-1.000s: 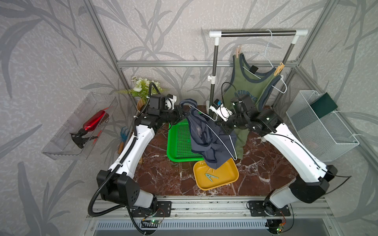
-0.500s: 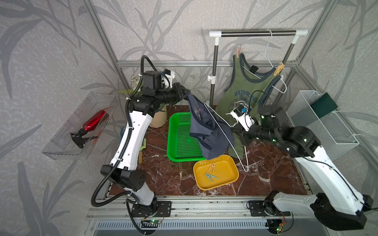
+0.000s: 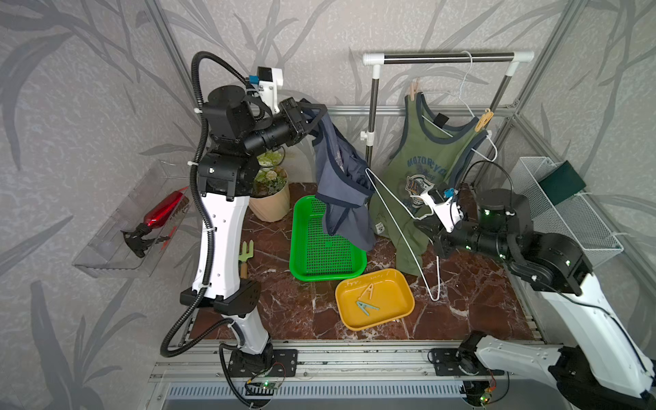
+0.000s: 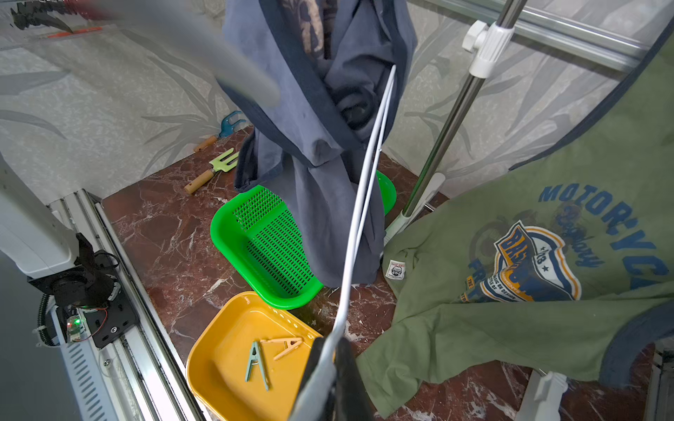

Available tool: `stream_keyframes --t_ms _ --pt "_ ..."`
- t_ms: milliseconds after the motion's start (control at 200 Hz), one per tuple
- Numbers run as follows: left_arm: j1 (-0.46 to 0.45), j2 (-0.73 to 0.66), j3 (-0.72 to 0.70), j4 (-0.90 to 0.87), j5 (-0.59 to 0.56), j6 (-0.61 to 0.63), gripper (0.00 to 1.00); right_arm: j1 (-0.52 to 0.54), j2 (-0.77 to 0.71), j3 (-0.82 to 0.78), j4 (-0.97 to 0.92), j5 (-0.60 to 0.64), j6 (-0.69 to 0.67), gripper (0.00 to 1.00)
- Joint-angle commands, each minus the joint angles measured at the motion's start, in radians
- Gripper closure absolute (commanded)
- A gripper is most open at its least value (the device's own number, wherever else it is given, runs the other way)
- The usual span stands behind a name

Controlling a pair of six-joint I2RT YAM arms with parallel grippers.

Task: Remove the clothespins securing tank tops to the hanger
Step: Remove the tank top from the hanger.

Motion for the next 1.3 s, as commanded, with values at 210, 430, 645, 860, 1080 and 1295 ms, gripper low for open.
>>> stream_keyframes --t_ms 210,430,645,860,1080,1295 --pt "0.191 -0.153 -0.044 0.008 -0.103 0.016 1.00 0.000 -0.012 0.006 0.010 -0.037 0.040 1.00" --pt "0.189 -0.195 -0.326 0.207 -0.004 -0.079 1.00 0.000 -0.002 -0.015 0.043 -0.051 0.059 1.00" --pt "0.069 -0.205 -0.509 0.281 -0.016 -0.007 1.00 0.000 0.006 -0.072 0.088 -0.065 0.076 1.00" --pt "-0.046 -0.042 -0.179 0.160 -0.012 0.013 1.00 0.000 0.024 -0.071 0.099 -0.055 0.069 1.00" --pt "-0.104 0.078 0.020 0.171 0.023 -0.067 1.00 0.000 0.037 -0.070 0.098 -0.032 0.051 1.00" --pt "-0.111 -0.086 -0.436 0.167 -0.090 0.093 1.00 -0.001 0.018 -0.097 0.099 0.016 0.042 1.00"
